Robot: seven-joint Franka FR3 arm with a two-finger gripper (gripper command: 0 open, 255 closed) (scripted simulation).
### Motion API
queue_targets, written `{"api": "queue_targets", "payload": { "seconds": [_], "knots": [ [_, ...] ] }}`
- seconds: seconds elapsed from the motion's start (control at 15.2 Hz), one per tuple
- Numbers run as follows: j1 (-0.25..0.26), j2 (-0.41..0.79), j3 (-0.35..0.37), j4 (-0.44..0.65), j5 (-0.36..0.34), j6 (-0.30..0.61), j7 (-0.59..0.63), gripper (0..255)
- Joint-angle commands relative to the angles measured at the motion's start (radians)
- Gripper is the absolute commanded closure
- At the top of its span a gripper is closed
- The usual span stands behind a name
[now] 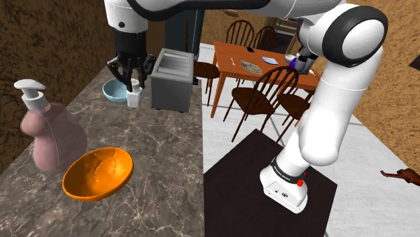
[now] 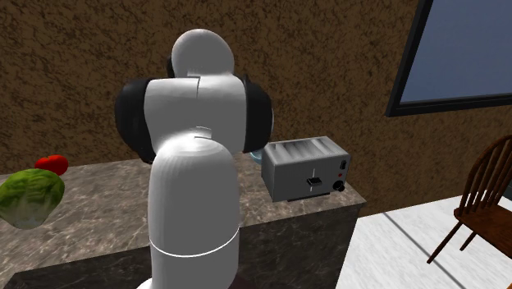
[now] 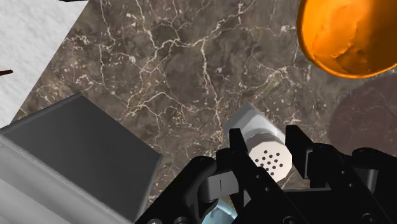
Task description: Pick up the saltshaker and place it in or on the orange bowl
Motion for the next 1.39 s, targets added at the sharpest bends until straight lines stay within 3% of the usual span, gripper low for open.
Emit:
{"api": "queue_targets", "payload": {
  "seconds": [0.0, 0.53, 0.86, 1.32],
  "knots": [
    [0.033, 0.019, 0.017, 0.03, -0.011, -0.014, 0.05, 255],
    [0.185, 0.143, 0.07, 0.225, -0.076, -0.102, 0.236, 255],
    [0.319, 0.275, 0.087, 0.439, -0.138, -0.196, 0.347, 255],
    [0.294, 0.248, 0.086, 0.302, -0.128, -0.086, 0.35, 255]
  ]
}}
